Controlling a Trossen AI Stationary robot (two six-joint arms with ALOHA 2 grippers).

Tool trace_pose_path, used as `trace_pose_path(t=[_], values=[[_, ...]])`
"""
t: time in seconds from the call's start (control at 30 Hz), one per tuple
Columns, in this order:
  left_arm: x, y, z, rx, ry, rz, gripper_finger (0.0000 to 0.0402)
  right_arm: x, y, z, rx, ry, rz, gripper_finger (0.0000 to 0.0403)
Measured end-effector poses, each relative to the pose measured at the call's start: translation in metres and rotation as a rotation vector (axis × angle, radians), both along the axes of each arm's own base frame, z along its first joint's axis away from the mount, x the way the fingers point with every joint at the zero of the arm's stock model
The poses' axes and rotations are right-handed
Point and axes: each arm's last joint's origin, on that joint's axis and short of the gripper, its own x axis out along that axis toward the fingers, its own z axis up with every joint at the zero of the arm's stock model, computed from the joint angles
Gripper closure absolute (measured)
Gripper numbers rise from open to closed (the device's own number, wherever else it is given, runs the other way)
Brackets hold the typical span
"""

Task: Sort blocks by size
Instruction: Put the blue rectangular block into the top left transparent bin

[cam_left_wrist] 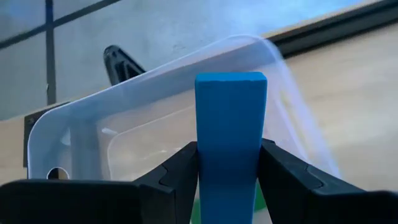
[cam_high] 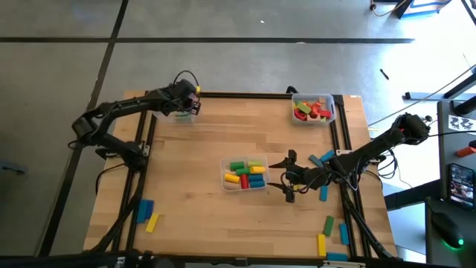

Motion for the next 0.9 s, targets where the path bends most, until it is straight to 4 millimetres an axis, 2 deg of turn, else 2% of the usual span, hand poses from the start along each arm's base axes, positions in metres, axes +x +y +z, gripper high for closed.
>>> trace_pose_path(t=[0.17, 0.33, 0.5, 0.9], values=[[-0.009, 0.015, -0.011, -0.031, 0.017, 0.074, 0.0257, 0.0, 0.0, -0.001, -0.004, 0.009, 0.002, 0.0118], [-0.01, 0.022, -0.02, -0.077, -0.026, 0.098, 0.0257, -0.001, 0.0, -0.002, -0.01, 0.021, 0.001, 0.0118], [-0.007, 0.024, -0.026, -0.086, -0.016, 0.078, 0.0257, -0.001, 0.0, -0.002, -0.006, 0.021, -0.001, 0.0118], [-0.007, 0.024, -0.026, -0.087, 0.001, 0.055, 0.0256, -0.001, 0.0, -0.002, -0.004, 0.022, -0.003, 0.0118]])
